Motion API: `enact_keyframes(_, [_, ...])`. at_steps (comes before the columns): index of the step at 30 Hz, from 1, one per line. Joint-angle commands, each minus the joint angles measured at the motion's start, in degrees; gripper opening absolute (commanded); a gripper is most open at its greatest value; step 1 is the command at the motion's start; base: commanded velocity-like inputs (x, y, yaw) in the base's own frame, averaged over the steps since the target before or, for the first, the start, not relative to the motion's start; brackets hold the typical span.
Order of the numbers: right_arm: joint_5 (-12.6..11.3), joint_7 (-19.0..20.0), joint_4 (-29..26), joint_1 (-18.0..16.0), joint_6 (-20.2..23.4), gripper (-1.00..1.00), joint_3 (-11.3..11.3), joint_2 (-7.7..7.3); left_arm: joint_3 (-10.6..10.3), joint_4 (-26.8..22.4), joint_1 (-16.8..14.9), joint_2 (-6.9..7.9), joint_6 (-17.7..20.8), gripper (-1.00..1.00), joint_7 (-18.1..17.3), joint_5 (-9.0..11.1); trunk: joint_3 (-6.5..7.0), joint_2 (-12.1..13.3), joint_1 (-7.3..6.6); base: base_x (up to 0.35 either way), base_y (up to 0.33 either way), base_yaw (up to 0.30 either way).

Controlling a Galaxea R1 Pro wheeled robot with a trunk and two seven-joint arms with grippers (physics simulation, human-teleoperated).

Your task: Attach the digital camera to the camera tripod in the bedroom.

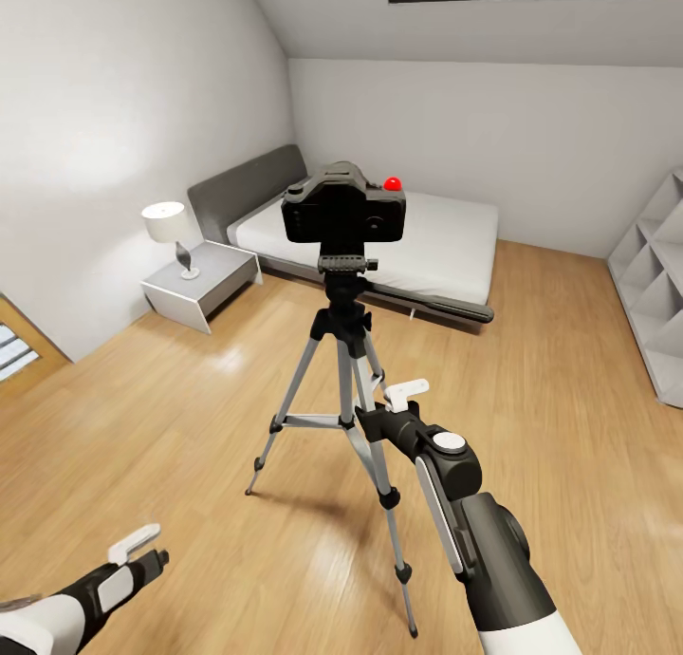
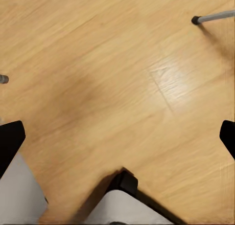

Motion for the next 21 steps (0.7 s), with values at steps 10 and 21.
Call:
enact_keyframes(10, [1.4, 0.4, 0.1, 0.0, 0.2, -1.00, 0.0, 0.02, -0.5, 0.0, 8.6, -2.77, -0.5, 1.00, 2.9, -5.5, -0.10, -0.1, 0.04, 0.000, 0.000, 0.000])
enact_keyframes(21, [1.4, 0.4, 0.1, 0.0, 0.3, -1.00, -0.2, 0.02, -0.5, 0.0, 14.9, -3.04, 2.2, 1.00, 3.2, -7.1, -0.10, -0.1, 0.04, 0.000, 0.000, 0.000])
